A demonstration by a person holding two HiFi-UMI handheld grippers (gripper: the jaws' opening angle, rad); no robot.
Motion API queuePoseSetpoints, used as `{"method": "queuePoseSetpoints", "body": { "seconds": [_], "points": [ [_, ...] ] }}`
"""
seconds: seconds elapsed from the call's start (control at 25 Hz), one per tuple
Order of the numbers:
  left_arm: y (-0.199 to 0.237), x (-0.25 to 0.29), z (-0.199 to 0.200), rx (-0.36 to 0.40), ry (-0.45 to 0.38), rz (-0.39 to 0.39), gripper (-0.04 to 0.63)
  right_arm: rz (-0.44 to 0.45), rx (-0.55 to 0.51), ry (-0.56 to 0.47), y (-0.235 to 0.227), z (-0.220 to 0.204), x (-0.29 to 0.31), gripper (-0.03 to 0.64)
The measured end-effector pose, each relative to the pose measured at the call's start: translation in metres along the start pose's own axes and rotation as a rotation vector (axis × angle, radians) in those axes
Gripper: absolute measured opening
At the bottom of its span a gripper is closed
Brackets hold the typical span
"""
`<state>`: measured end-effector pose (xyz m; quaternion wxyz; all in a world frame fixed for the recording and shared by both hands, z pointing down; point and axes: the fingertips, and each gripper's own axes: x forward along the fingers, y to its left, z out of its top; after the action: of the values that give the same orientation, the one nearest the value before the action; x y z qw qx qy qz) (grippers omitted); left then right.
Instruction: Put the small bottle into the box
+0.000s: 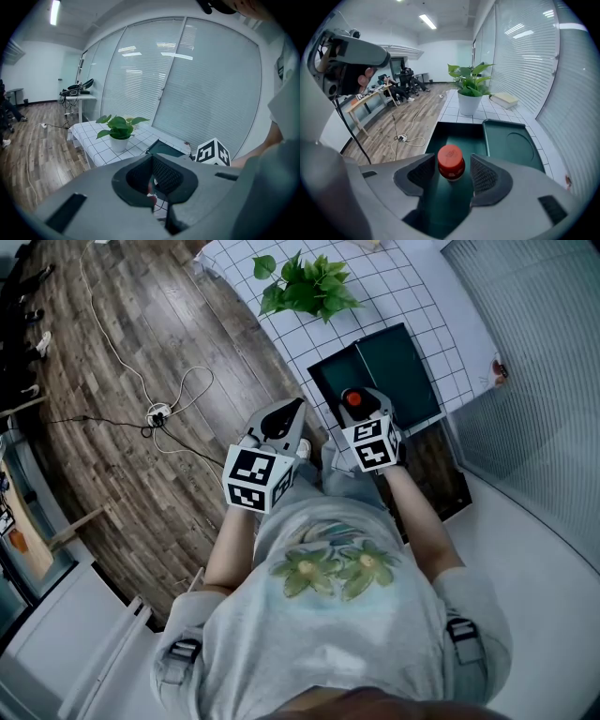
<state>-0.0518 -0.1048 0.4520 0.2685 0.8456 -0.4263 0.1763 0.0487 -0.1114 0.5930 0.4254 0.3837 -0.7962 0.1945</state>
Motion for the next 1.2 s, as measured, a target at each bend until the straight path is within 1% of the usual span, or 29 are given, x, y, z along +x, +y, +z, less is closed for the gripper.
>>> {"method": "queuePoseSetpoints", "body": {
  "seconds": [0.16,0.4,0.44,0.52,0.56,0.76,0.92,1.08,1.2],
  "points": [
    [-0.006,-0.005,0.013,0.035,-0.027,-0.001,0.008,0.021,0.015,-0.027,0.006,0.011,-0.021,0.210],
    [-0.024,-0.011,0.020,0.084,-0.037,-0.024,0.008,-0.019,0.048,-0.106,0.004,0.026,-0.060,0.205],
    [-0.027,-0.012,0.021,0.090,-0.037,-0.029,0.008,-0.026,0.054,-0.126,0.004,0.028,-0.066,0.186],
    [-0.034,-0.014,0.020,0.105,-0.035,-0.039,0.008,-0.046,0.060,-0.175,0.002,0.033,-0.080,0.100],
    [-0.036,-0.015,0.020,0.112,-0.034,-0.043,0.008,-0.055,0.060,-0.203,0.001,0.036,-0.087,0.069],
    [-0.050,-0.019,0.017,0.134,-0.033,-0.060,0.008,-0.077,0.071,-0.370,0.002,0.051,-0.124,0.014],
    [-0.060,-0.021,0.012,0.141,-0.030,-0.071,0.008,-0.064,0.084,-0.443,0.008,0.052,-0.146,0.008],
    [-0.069,-0.024,0.010,0.144,-0.034,-0.080,0.008,-0.045,0.056,-0.457,0.018,0.049,-0.156,0.008],
    [-0.074,-0.026,0.007,0.145,-0.033,-0.081,0.008,-0.046,0.037,-0.456,0.022,0.046,-0.160,0.008]
  ]
}}
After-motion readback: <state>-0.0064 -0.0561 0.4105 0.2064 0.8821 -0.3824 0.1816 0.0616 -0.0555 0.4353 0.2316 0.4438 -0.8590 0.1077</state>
